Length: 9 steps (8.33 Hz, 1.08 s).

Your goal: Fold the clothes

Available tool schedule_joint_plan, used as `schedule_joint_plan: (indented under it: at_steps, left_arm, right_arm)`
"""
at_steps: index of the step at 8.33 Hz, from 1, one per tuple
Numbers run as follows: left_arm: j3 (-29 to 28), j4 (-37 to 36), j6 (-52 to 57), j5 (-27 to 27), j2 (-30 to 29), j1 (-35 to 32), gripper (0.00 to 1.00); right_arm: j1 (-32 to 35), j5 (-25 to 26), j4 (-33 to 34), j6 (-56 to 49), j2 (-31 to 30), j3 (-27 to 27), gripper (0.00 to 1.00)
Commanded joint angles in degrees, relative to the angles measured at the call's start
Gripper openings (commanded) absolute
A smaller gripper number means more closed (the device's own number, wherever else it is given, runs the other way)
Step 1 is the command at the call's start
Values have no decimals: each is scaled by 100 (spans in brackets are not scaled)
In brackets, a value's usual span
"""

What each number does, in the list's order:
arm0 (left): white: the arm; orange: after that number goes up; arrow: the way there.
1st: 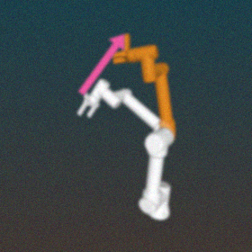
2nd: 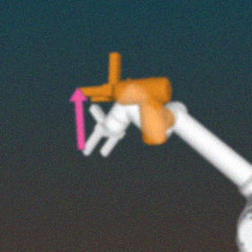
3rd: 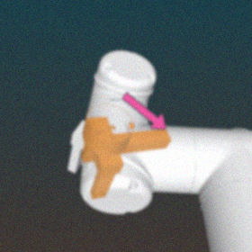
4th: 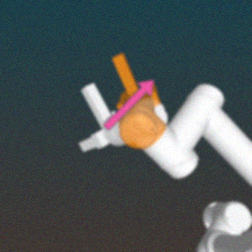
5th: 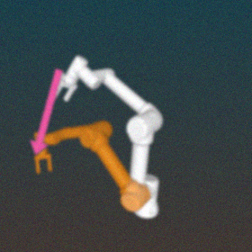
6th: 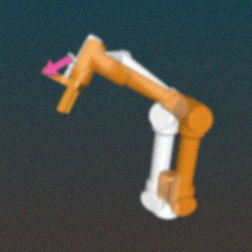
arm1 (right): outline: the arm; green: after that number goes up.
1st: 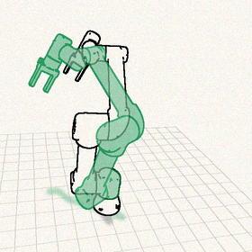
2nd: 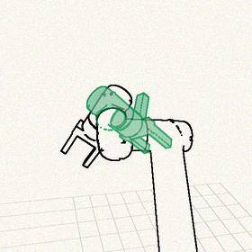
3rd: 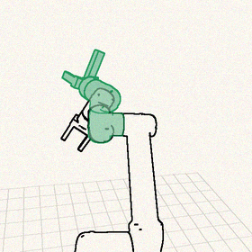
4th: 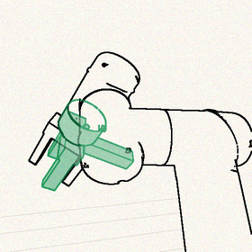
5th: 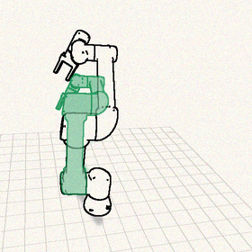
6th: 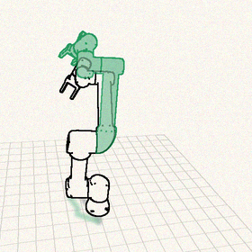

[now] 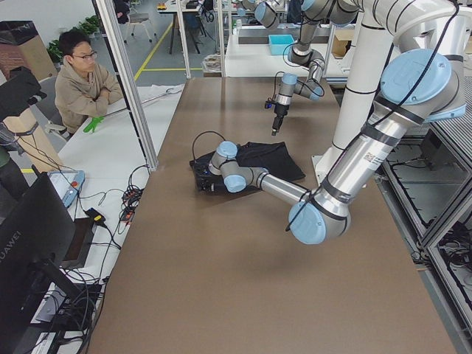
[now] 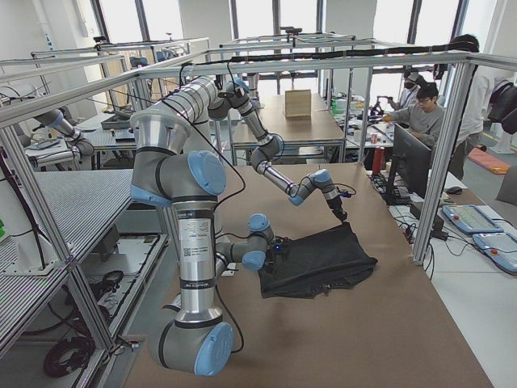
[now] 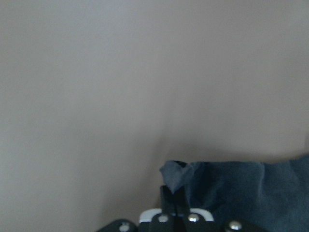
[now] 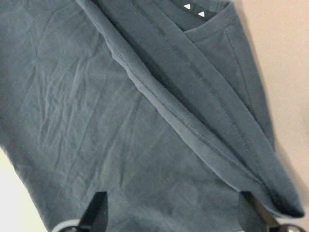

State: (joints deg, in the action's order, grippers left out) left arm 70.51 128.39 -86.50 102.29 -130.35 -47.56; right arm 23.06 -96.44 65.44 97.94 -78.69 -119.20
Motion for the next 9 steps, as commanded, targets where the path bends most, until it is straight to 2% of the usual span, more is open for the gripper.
schedule_joint_plan:
  at_steps: [1,2,4,5,6,9]
  left_arm:
    - [-2682,54,125,-33,-2224,-271,0]
    - [-3222,116,108,-129,-2658,-245,0]
    - [-3474,336,108,-183,-2768,-236,0]
    - [-3457,371,108,-209,-2759,-236,22]
    - [-3387,389,134,-209,-2725,-227,99]
    - [-1975,371,55,-280,-1734,-148,100]
  right_arm:
    - [-3,55,4,6,56,20,95]
    - [-3,55,4,-3,56,29,95]
    - [-3,64,-5,-12,178,230,95]
    - [-12,73,-5,6,205,275,95]
    - [-38,238,4,23,310,318,94]
    - [-56,293,118,-239,731,678,94]
